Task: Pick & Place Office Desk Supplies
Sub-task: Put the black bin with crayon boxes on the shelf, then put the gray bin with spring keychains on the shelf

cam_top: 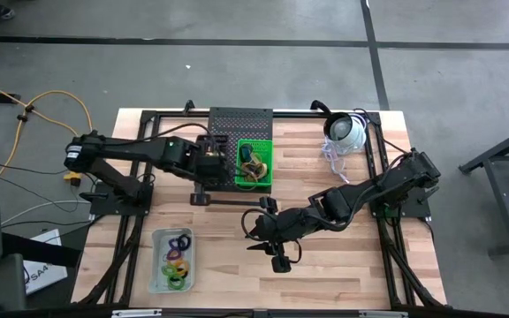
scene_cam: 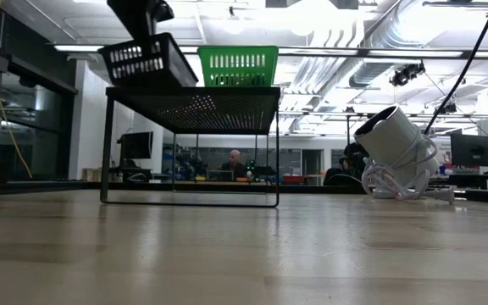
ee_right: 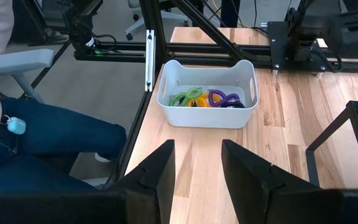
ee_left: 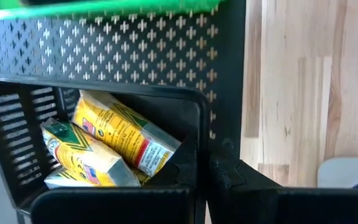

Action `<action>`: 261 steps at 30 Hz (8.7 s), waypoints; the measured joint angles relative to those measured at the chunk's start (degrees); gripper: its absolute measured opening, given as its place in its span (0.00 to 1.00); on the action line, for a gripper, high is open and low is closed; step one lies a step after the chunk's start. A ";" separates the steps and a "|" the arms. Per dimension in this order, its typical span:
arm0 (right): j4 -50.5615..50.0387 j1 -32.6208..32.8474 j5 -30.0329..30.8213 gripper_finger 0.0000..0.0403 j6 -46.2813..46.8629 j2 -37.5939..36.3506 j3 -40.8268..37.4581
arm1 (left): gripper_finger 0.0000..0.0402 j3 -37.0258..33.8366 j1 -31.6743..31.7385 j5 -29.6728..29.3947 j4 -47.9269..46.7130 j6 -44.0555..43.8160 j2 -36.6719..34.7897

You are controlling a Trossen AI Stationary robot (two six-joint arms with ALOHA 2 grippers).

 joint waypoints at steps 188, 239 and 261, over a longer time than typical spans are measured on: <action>-0.01 0.02 0.00 0.30 0.00 0.00 -0.02 | 0.10 -29.10 -38.20 2.17 21.78 -4.32 -14.76; 0.01 0.02 0.00 0.30 0.00 0.00 -0.01 | 0.10 -24.23 -29.15 18.14 20.33 36.05 0.92; 0.00 0.01 0.00 0.30 0.00 0.00 -0.01 | 0.32 -22.90 -25.13 18.11 18.53 43.60 0.97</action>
